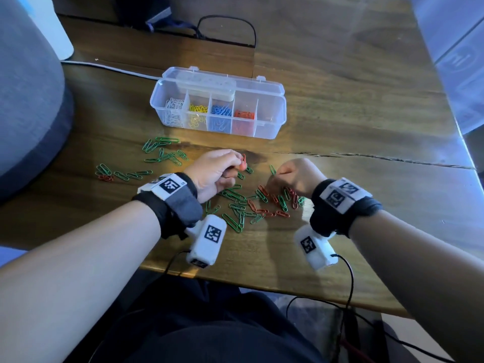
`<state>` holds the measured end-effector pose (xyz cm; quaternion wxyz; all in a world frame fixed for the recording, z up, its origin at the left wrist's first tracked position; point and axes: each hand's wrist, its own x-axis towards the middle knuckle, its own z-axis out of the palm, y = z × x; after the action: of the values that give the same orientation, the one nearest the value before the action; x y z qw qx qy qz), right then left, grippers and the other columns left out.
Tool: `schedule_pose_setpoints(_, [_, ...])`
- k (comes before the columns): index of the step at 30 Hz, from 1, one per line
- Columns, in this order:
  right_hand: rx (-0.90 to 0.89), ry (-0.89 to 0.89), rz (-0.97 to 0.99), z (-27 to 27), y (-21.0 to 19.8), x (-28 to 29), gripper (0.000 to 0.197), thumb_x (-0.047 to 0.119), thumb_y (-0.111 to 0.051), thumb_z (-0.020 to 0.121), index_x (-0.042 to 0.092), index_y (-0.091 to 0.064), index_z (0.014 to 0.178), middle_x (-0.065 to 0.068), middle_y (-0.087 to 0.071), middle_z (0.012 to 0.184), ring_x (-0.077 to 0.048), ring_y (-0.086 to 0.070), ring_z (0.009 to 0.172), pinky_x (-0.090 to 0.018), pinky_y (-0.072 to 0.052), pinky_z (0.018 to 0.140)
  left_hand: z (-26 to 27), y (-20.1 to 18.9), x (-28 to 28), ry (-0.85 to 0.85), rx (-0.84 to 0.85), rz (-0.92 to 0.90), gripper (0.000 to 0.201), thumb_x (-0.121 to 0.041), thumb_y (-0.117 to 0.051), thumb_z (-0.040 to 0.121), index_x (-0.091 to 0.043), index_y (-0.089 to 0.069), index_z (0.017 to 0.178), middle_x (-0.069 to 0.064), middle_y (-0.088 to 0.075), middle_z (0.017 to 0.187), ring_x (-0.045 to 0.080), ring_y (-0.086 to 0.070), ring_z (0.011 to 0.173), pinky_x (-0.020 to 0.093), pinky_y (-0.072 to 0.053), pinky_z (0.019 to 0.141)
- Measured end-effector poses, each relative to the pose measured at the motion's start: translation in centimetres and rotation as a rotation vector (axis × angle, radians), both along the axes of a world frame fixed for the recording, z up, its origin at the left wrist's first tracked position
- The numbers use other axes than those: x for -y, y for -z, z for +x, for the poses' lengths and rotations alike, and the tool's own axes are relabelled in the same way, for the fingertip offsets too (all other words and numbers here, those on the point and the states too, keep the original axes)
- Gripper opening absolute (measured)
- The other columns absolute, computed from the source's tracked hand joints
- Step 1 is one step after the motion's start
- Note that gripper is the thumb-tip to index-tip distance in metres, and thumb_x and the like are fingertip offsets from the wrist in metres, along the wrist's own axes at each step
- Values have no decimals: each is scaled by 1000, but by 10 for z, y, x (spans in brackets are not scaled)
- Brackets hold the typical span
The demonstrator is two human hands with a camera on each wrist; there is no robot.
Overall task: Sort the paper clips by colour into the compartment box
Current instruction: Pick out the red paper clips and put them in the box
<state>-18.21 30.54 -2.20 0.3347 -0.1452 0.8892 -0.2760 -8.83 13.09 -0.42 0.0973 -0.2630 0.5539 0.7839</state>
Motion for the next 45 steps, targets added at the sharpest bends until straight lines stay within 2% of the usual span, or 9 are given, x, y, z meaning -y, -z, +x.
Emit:
schedule_pose_setpoints(5, [812, 509, -615, -9, -22, -3, 19, 11, -40, 86, 16, -40, 67, 3, -36, 59, -10, -33, 48, -19, -26, 50, 0, -2, 8, -144, -37, 372, 21, -2, -35, 94, -10, -46, 78, 0, -53, 62, 3, -30, 40, 12, -24, 37])
schedule_pose_setpoints(13, [1082, 731, -855, -23, -38, 17, 31, -13, -74, 44, -1, -60, 69, -7, -57, 59, -14, -56, 48, -20, -52, 51, -19, -6, 27, -157, 12, 353, 32, 1, -25, 89, -7, -55, 83, -1, -40, 55, 5, -29, 40, 14, -24, 37])
schedule_pose_setpoints(19, [950, 895, -911, -45, -58, 44, 9, -12, -55, 76, -6, -60, 81, -9, -57, 75, -15, -59, 66, -25, -58, 57, -47, -20, 50, -220, 168, 357, 33, -10, -26, 93, -12, -44, 66, 1, -44, 53, 10, -40, 36, 13, -37, 37])
schedule_pose_setpoints(25, [813, 884, -1015, -69, -75, 82, 26, 16, -41, 98, -3, -55, 88, -12, -52, 77, -21, -55, 73, -31, -54, 80, -92, -50, 59, -257, 99, 300, 22, -10, -38, 95, -8, -50, 77, 0, -53, 60, 9, -51, 43, 15, -47, 43])
schedule_pose_setpoints(28, [799, 829, -973, -82, -70, 99, 41, 35, -39, 98, -4, -52, 102, -12, -51, 80, -25, -54, 73, -37, -45, 97, -111, -58, 57, -173, 81, 201, 28, -33, -41, 98, -6, -50, 100, 6, -53, 74, 14, -55, 52, 22, -52, 47])
schedule_pose_setpoints(31, [795, 729, -851, -90, -64, 109, 61, 52, -32, 96, -4, -45, 118, -14, -48, 103, -30, -53, 92, -39, -39, 103, -121, -53, 61, -31, 136, 83, 54, -54, -36, 95, -6, -47, 117, 8, -50, 87, 18, -54, 67, 29, -50, 63])
schedule_pose_setpoints(35, [700, 652, -744, -92, -72, 111, 72, 54, -26, 97, -2, -29, 142, -22, -33, 145, -36, -35, 133, -44, -28, 113, -125, -46, 71, 75, 186, 69, 57, -65, -31, 90, -11, -48, 92, 3, -44, 76, 15, -45, 65, 26, -42, 67])
schedule_pose_setpoints(40, [478, 521, -658, -84, -89, 93, 32, 31, -42, 97, 4, -59, 97, -10, -62, 92, -23, -62, 83, -33, -50, 78, -114, -55, 69, 136, 39, -101, 34, -45, -40, 97, -14, -54, 96, 0, -50, 81, 15, -51, 81, 27, -43, 83])
schedule_pose_setpoints(45, [107, 330, -240, -61, -67, 42, 10, 6, -59, 86, 4, -64, 77, -8, -58, 65, -18, -53, 56, -29, -44, 57, -79, -45, 42, 485, -99, -645, 13, -12, -54, 92, -9, -67, 94, 0, -58, 79, 8, -49, 65, 13, -36, 51])
